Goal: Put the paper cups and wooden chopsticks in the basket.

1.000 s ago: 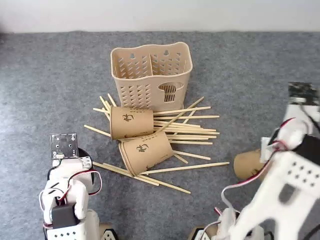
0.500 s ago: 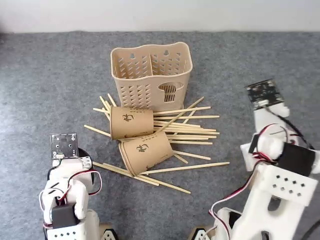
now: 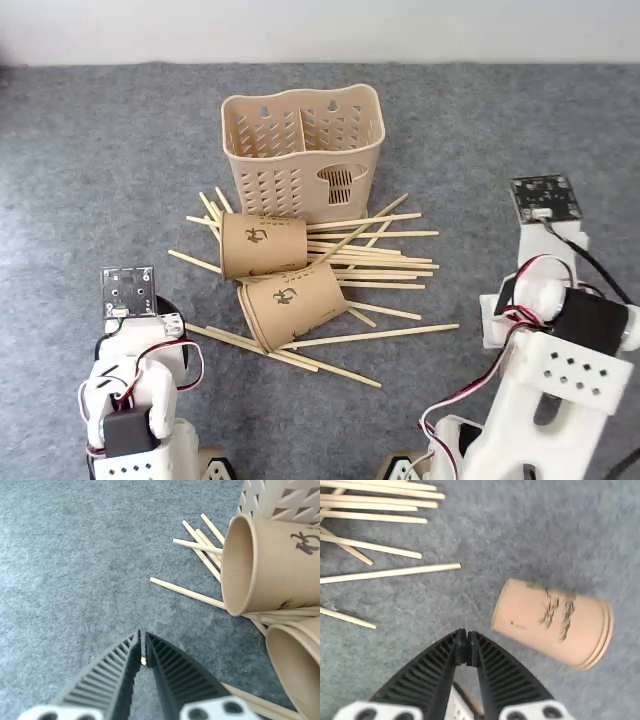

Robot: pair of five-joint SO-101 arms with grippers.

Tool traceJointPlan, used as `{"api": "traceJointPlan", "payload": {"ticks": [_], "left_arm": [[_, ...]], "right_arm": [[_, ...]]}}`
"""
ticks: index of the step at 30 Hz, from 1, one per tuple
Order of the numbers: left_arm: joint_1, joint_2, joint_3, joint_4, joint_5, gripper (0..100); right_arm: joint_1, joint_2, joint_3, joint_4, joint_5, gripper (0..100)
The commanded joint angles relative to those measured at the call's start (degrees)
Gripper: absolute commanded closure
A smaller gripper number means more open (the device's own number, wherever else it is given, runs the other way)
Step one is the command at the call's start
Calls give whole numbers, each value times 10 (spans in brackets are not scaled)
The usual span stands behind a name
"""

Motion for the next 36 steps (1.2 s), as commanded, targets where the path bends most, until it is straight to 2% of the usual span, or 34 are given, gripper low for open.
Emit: {"api": "traceJointPlan", "payload": {"ticks": [1,6,13,19,24,30,36], "left_arm": [[-4,-6,-5,-9,4,985],[-4,-6,-5,-9,4,985],[-4,-6,-4,-10,4,985],[-4,-6,2,-11,4,985],[-4,-6,3,-11,4,985],[-4,-6,3,-16,4,985],[-4,-6,5,-21,4,985]], "right_arm": [[41,-10,10,21,-10,986],[98,-10,41,13,-10,983],[117,-10,57,17,-16,983],[123,-10,90,-30,-158,988],[209,-10,90,-104,-166,976],[297,-4,120,-155,-167,769],[301,-4,165,-215,-167,784]]}}
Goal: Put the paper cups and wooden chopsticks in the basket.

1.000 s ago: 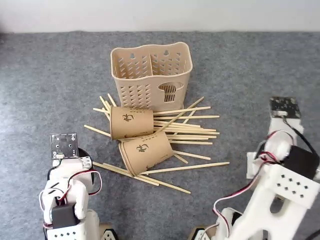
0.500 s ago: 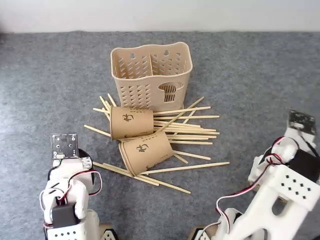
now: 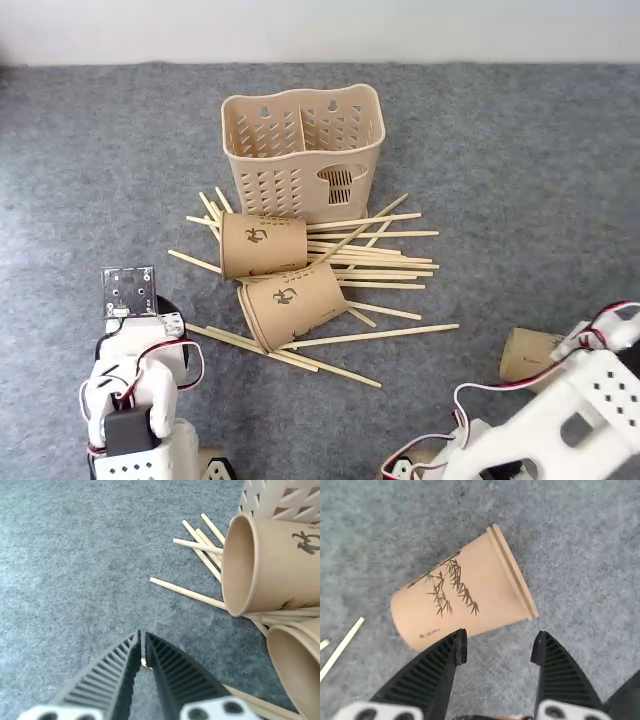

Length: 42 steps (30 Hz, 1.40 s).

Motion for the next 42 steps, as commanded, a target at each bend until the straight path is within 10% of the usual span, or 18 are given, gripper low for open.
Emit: {"api": "traceJointPlan", "payload": {"ticks": [1,42], "left_arm": [[-4,-6,-2,-12,4,985],[-4,-6,-2,-12,4,985]], "right_arm": [[7,-4,11,-42,-6,786],[-16,-5,140,-169,19,818]]}}
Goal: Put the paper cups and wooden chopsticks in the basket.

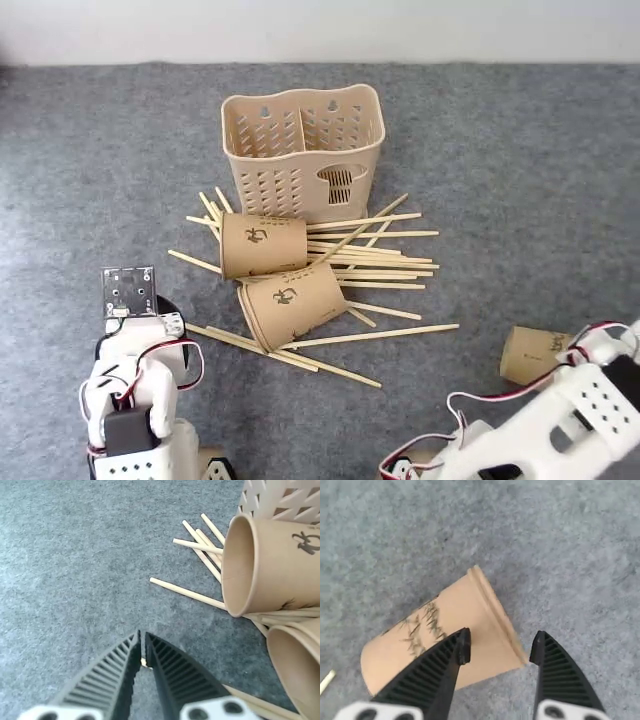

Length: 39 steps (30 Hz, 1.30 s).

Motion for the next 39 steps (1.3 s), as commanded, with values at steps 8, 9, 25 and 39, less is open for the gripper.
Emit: {"api": "traceJointPlan", "payload": {"ticks": [8,9,25,39], "left_arm": [[-4,-6,-2,-11,4,985],[-4,-6,-2,-11,4,985],[-4,-6,-2,-11,4,985],[-4,-6,-2,-11,4,985]], "right_arm": [[-95,2,-61,126,7,987],[-103,2,-66,131,7,994],[-180,1,-142,145,55,990],[-285,1,-251,255,310,990]]}}
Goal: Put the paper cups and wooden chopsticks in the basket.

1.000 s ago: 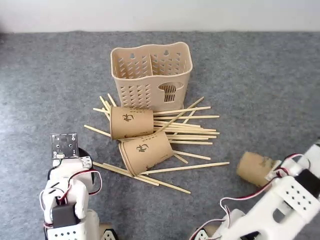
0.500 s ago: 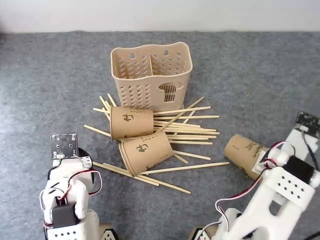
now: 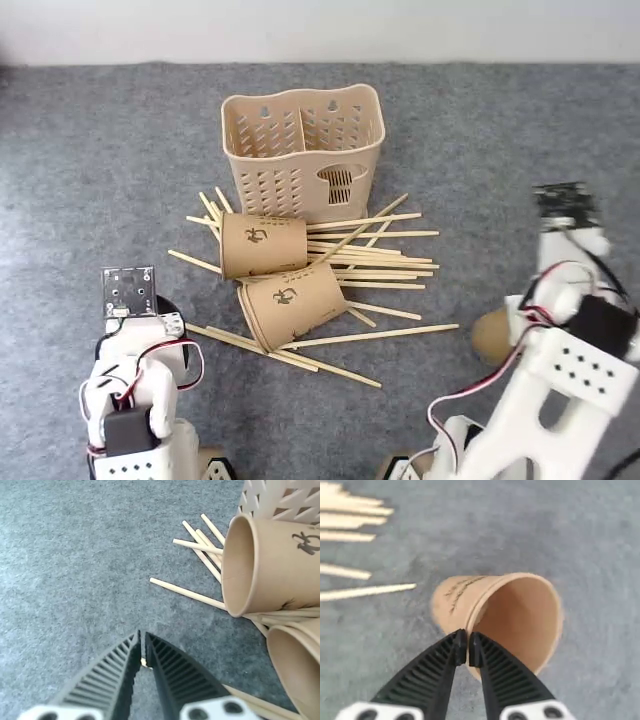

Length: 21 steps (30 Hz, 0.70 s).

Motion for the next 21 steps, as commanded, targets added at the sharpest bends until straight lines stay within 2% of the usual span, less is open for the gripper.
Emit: {"api": "traceJointPlan", "payload": {"ticks": [1,6,11,15,21], "left_arm": [[-4,-6,-2,-11,4,985],[-4,-6,-2,-11,4,985],[-4,-6,-2,-11,4,985],[-4,-6,-2,-11,4,985],[-4,-6,-2,-11,4,985]], "right_arm": [[-53,-8,-33,20,35,990],[-93,-8,-32,39,33,990],[-95,-4,-31,51,34,977],[-95,-6,-31,79,35,910],[-96,-7,-31,88,33,905]]}}
